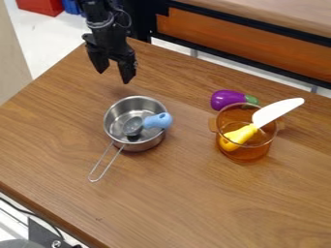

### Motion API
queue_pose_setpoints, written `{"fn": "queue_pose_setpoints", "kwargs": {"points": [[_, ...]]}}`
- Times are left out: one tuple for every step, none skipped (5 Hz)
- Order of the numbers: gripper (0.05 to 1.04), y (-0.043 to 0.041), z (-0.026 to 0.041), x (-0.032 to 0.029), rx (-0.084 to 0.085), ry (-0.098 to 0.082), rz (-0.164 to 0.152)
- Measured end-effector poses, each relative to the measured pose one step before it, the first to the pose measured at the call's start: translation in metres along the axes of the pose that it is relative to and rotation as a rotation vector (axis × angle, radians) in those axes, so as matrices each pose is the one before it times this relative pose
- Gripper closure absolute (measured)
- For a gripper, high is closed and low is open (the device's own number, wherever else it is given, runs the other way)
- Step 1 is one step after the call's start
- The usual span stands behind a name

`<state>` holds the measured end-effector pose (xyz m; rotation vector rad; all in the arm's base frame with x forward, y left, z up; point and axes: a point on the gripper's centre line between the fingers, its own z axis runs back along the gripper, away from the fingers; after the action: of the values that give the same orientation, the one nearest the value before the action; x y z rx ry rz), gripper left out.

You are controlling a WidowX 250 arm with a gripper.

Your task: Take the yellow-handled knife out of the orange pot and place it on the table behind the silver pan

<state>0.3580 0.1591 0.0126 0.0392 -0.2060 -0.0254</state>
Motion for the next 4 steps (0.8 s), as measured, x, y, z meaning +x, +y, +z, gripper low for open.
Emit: {"fn": "queue_pose_setpoints", "kwargs": {"points": [[0.084,-0.00406,-0.01433,-0.01005,-0.0251,0.0437,0.0059],[0.084,-0.00591,0.00257,-0.00053,-0.0403,0.0121,0.0153],[0.084,-0.00492,0.02625,0.00853,-0.0310,-0.0283,0.0145],[0.084,-0.02399,0.02700,0.00523,-0.0323,-0.0169,-0.0885]]}}
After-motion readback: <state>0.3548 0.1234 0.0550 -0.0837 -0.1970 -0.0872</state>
